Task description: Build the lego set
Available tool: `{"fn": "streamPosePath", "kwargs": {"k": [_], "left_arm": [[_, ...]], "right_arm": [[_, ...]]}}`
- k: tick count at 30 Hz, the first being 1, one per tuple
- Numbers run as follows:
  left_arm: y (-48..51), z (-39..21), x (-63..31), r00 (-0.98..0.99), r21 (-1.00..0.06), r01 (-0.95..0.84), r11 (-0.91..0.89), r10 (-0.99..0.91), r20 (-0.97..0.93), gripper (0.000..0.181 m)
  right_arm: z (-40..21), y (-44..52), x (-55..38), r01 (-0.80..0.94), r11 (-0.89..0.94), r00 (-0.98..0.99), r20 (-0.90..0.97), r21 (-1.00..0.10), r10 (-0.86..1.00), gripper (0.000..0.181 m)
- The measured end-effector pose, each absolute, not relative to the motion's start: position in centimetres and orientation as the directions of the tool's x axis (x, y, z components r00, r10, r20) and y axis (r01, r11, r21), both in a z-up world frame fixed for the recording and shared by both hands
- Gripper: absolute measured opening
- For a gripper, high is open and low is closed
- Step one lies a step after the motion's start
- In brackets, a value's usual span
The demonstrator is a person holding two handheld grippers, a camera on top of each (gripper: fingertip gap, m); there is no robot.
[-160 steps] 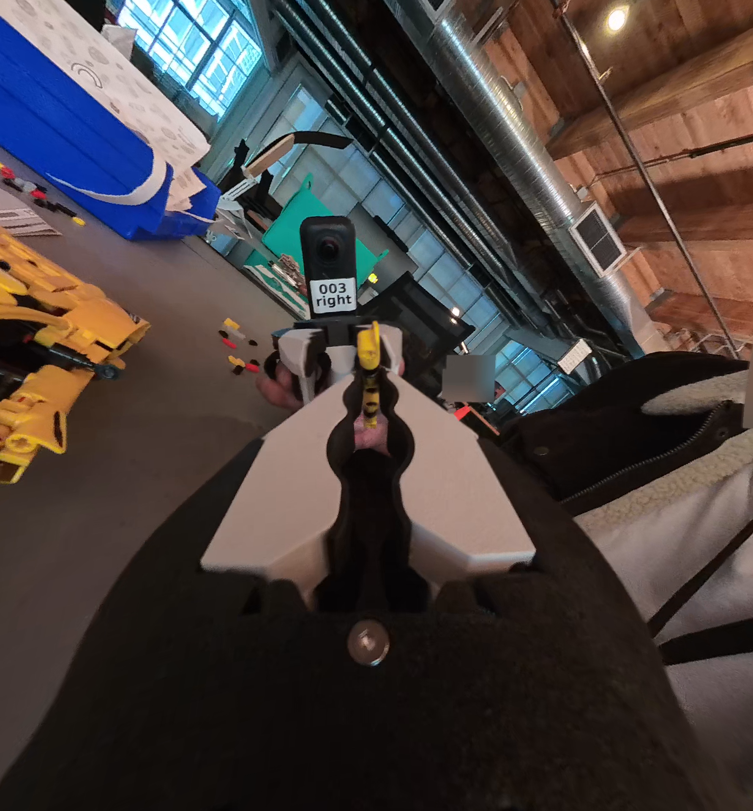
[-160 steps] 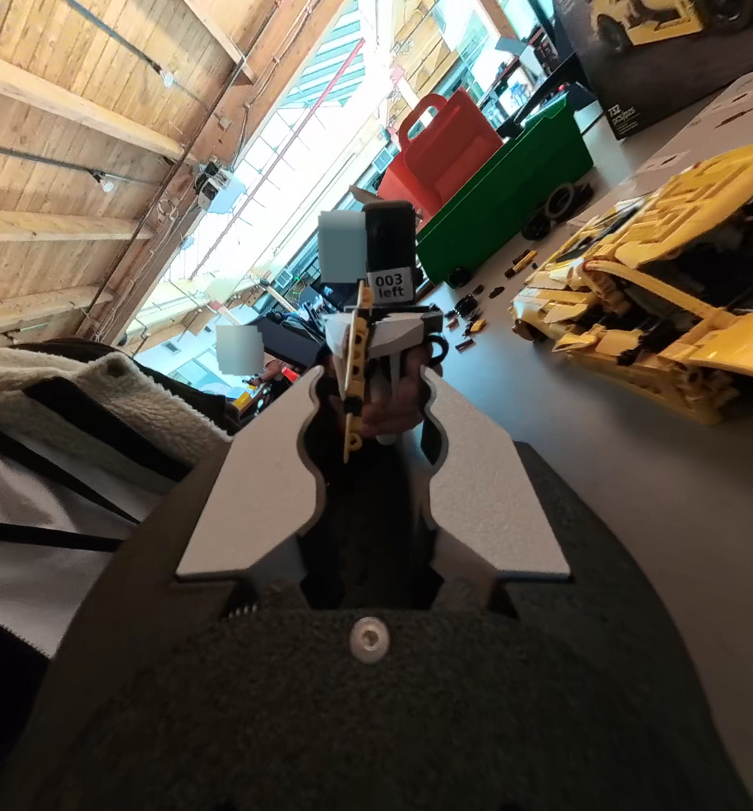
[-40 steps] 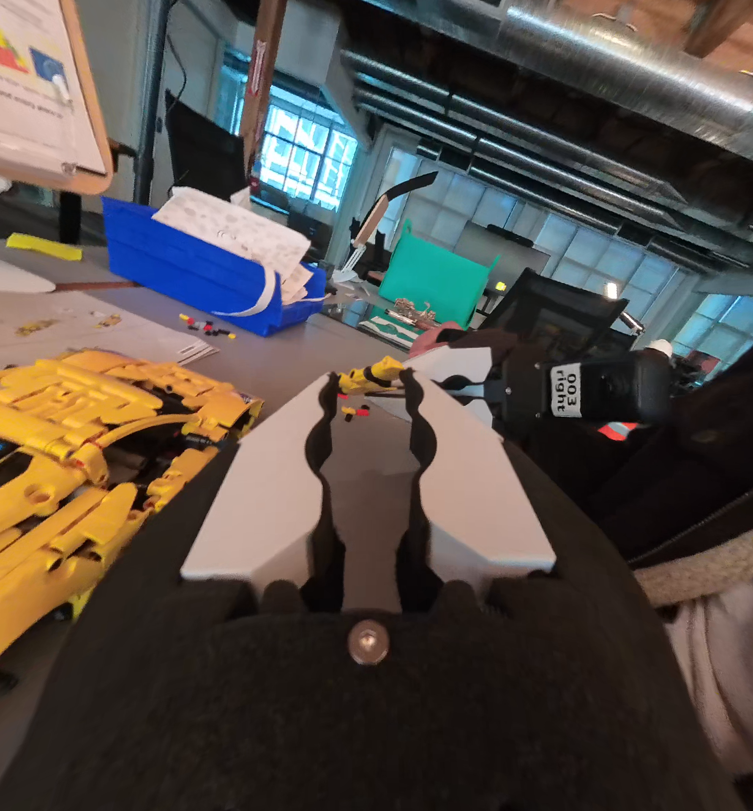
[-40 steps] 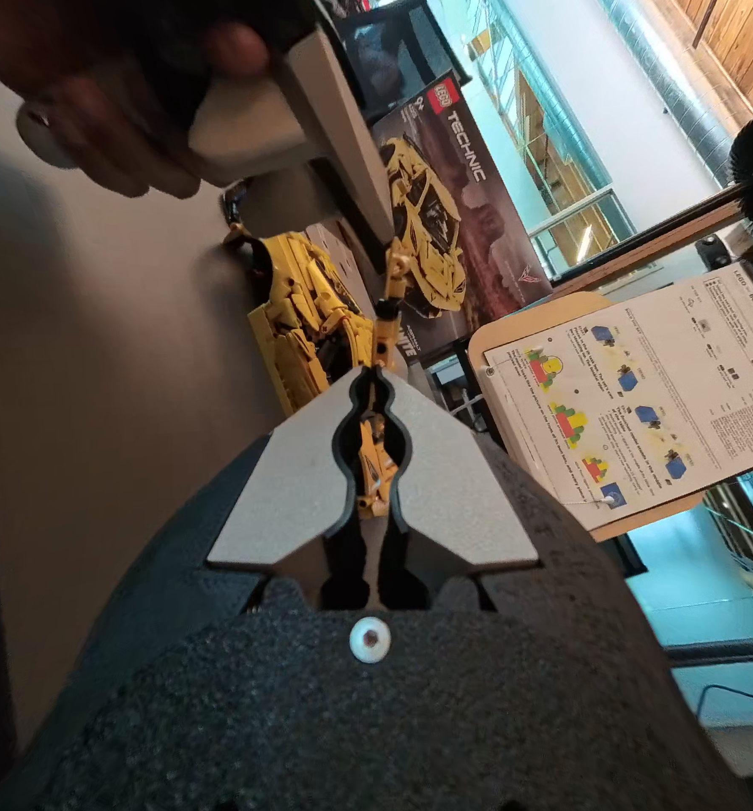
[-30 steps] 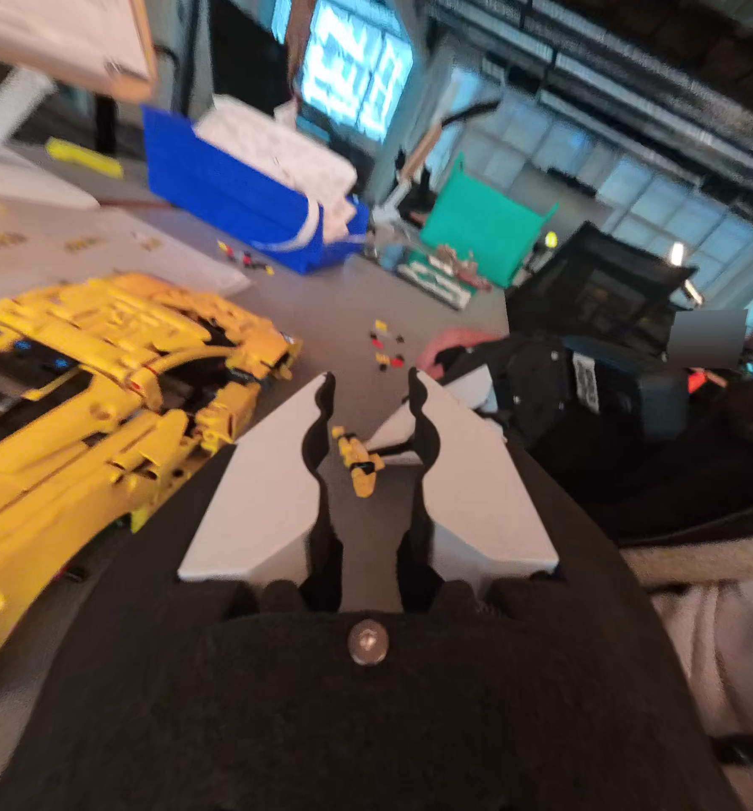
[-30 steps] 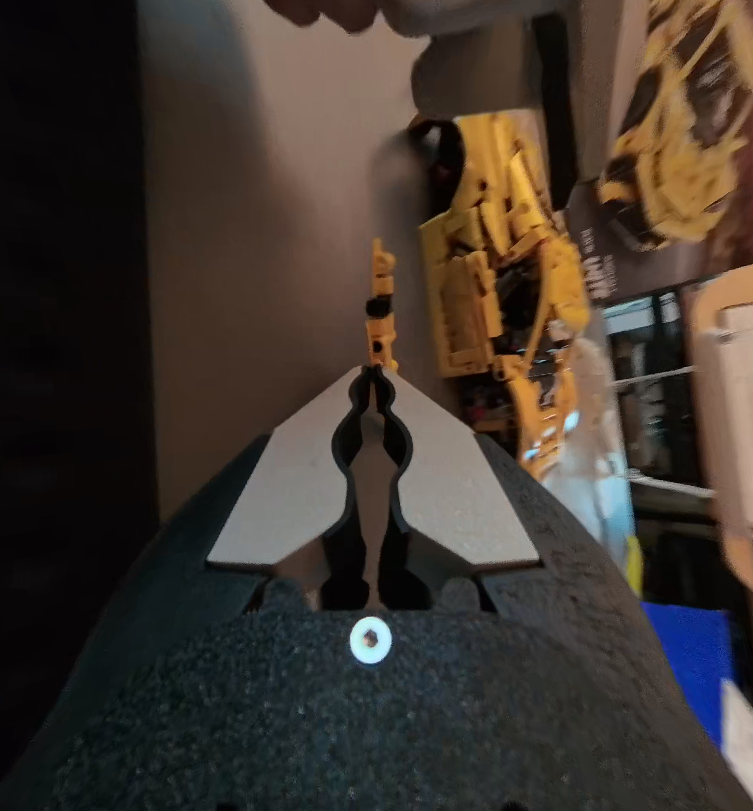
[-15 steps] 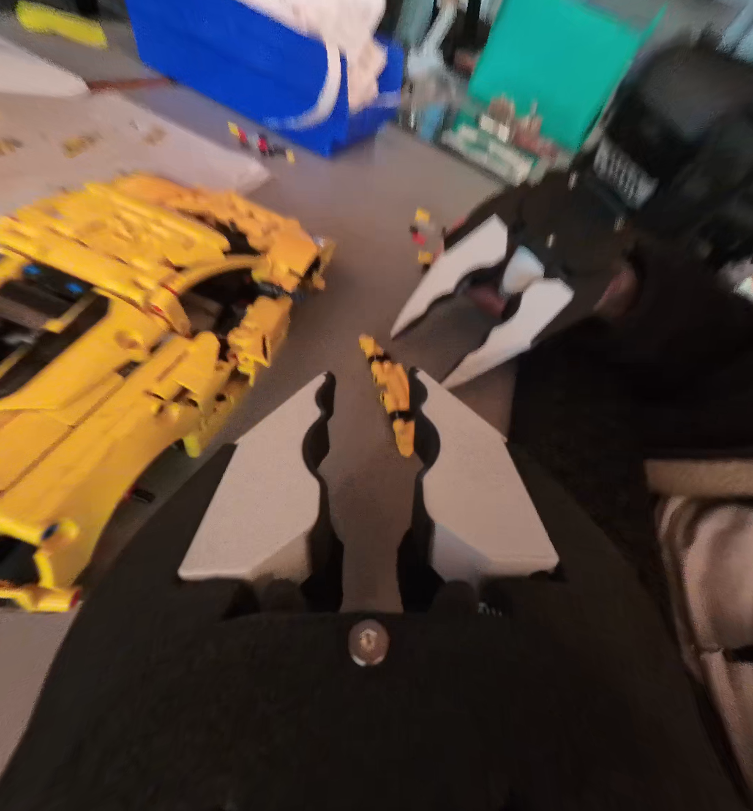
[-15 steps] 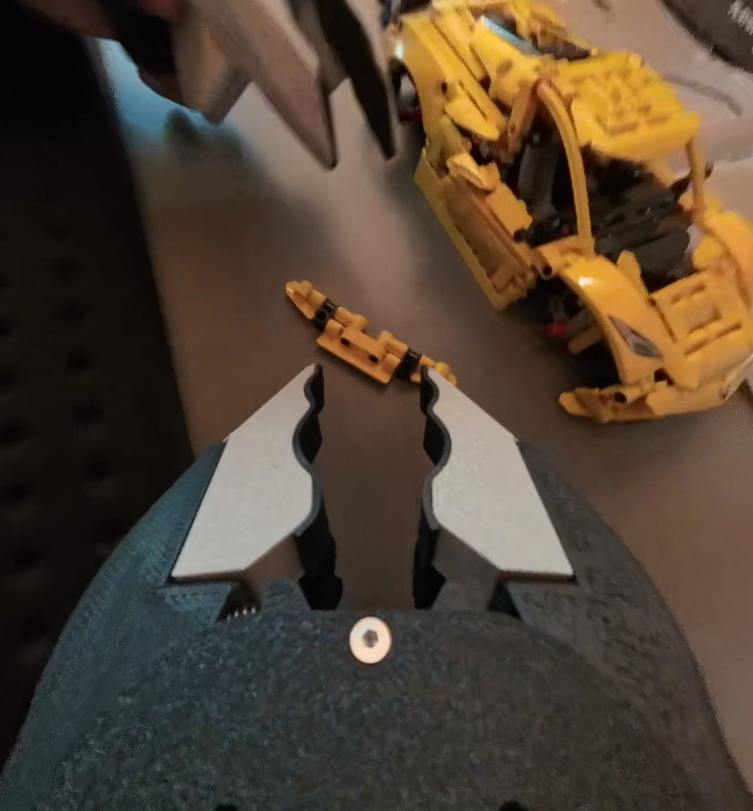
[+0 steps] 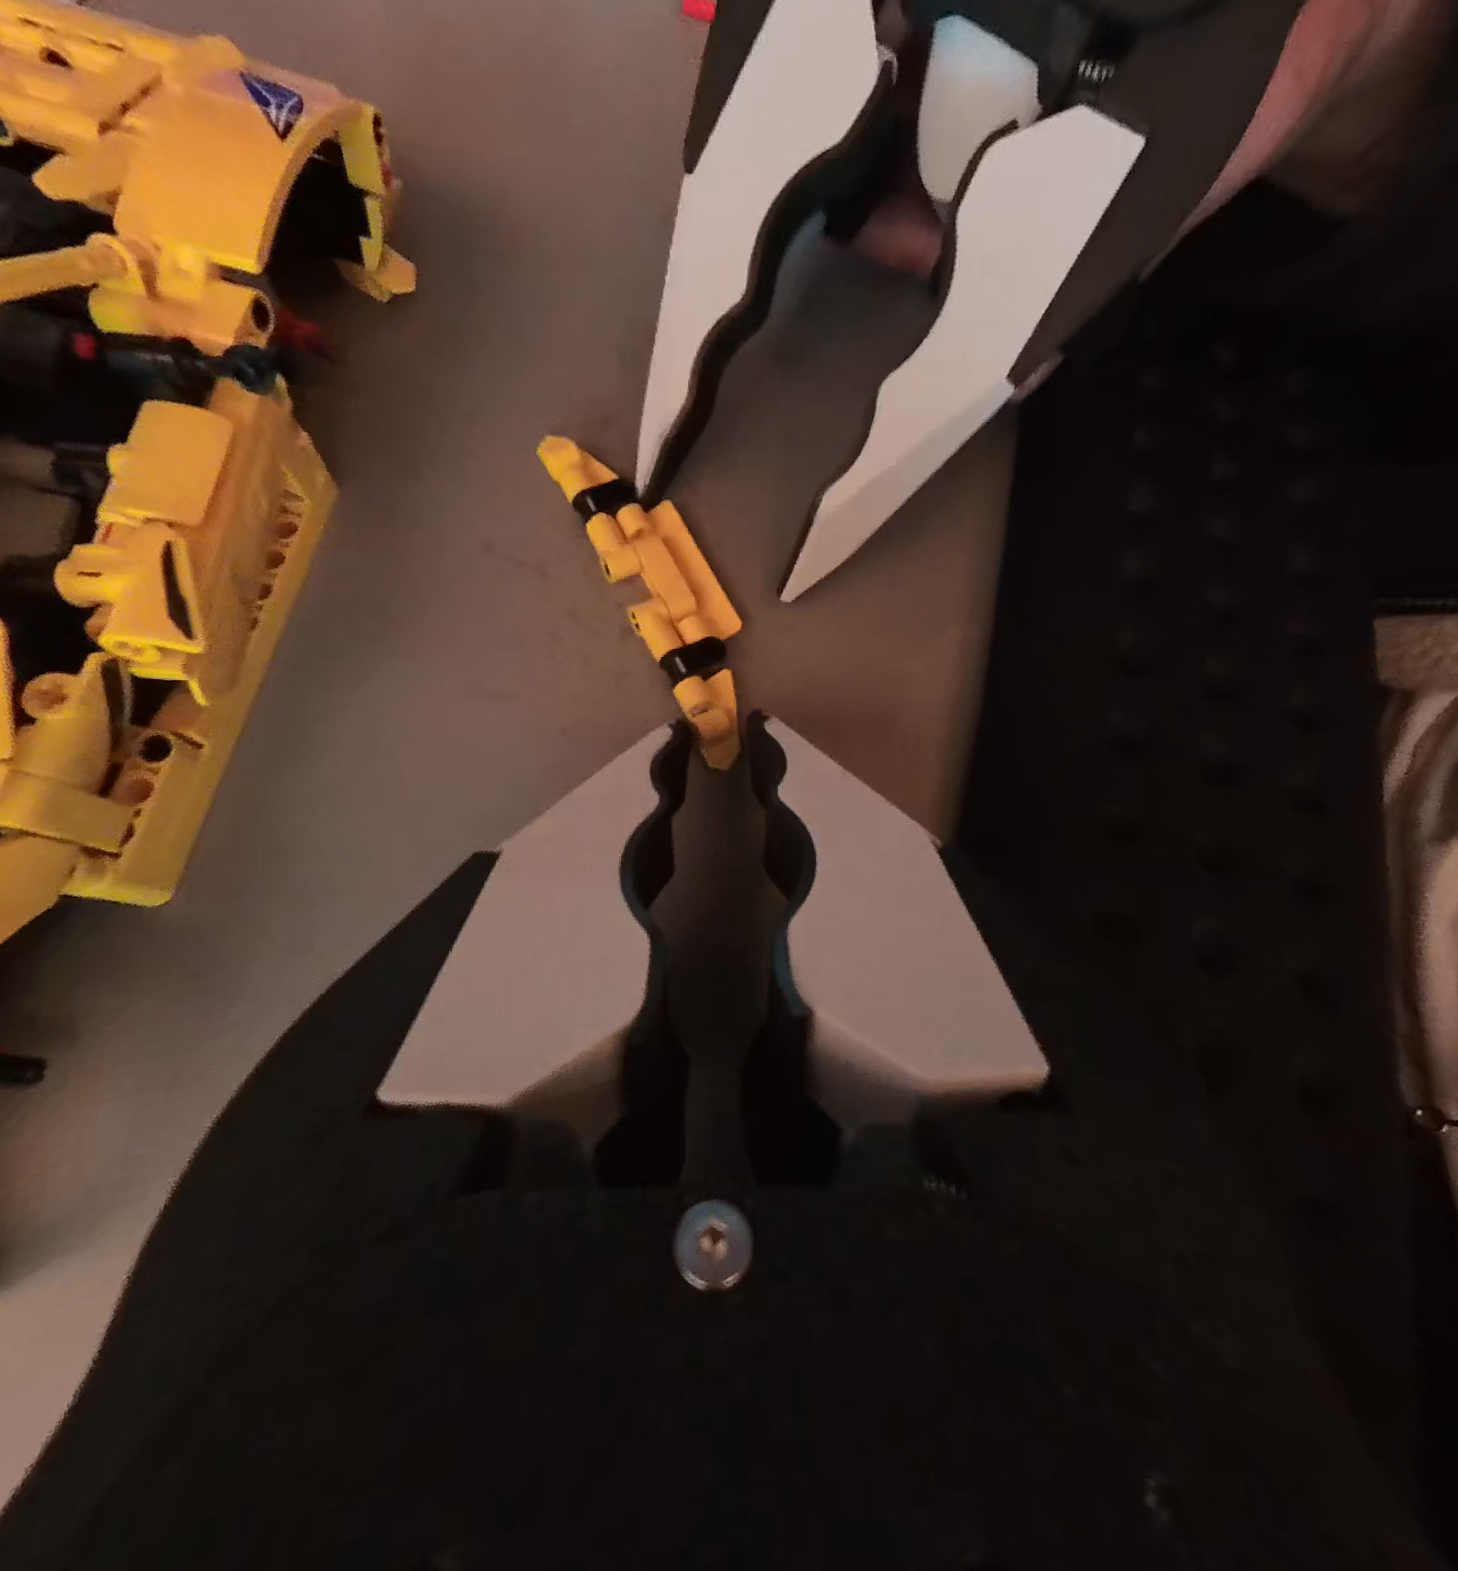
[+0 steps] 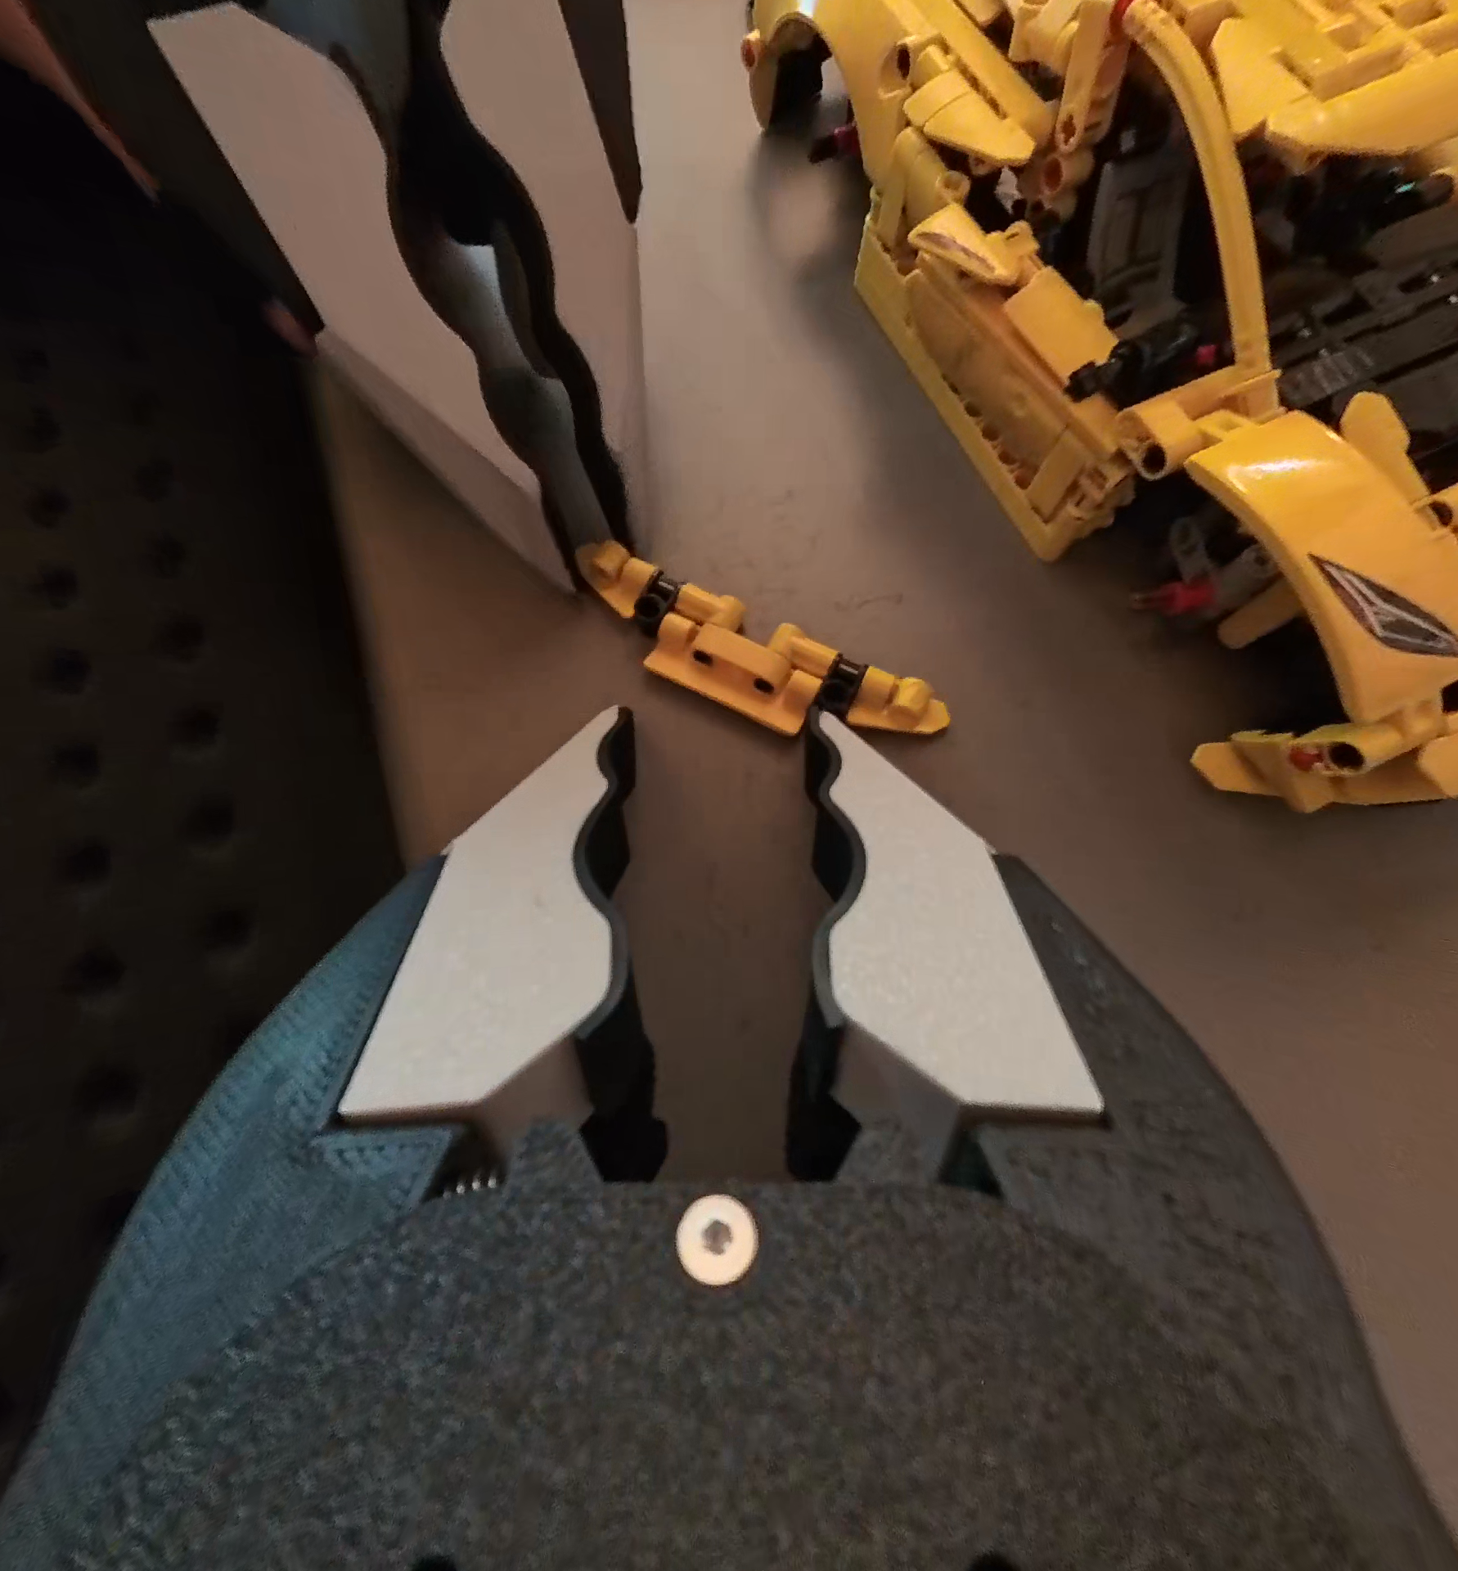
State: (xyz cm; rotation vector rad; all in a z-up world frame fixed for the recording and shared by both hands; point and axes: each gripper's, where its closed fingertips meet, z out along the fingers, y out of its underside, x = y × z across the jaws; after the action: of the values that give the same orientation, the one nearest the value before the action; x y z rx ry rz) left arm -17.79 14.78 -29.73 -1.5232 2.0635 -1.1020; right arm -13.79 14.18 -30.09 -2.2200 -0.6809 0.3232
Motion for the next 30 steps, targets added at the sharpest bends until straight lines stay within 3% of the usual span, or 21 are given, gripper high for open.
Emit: {"fn": "streamPosePath", "kwargs": {"k": [7, 13, 18, 24, 30], "left_arm": [[12.5, -28.7, -18.2, -0.462, -0.783, -0.610, 0.126, -0.859, 0.222, 0.013], [14.9, -27.9, -17.4, -0.350, -0.804, -0.594, -0.007, -0.898, 0.266, 0.014], [14.7, -28.8, -17.6, -0.367, -0.788, -0.610, 0.085, -0.911, 0.186, 0.015], [12.8, -28.2, -17.7, -0.469, -0.821, -0.528, 0.218, -0.880, 0.067, 0.042], [14.2, -29.8, -17.3, -0.409, -0.761, -0.584, 0.282, -0.912, -0.024, 0.049]], "right_arm": [[-29.9, 14.2, -14.5, 0.364, -0.542, 0.801, -0.042, -0.757, 0.597, 0.051], [-28.9, 14.4, -13.5, 0.309, -0.533, 0.830, -0.050, -0.788, 0.555, 0.042], [-30.1, 13.9, -13.3, 0.350, -0.563, 0.828, -0.034, -0.749, 0.560, 0.043], [-30.1, 14.0, -13.6, 0.367, -0.551, 0.821, -0.017, -0.750, 0.571, 0.043], [-30.1, 14.0, -14.1, 0.395, -0.534, 0.805, 0.002, -0.748, 0.593, 0.043]]}}
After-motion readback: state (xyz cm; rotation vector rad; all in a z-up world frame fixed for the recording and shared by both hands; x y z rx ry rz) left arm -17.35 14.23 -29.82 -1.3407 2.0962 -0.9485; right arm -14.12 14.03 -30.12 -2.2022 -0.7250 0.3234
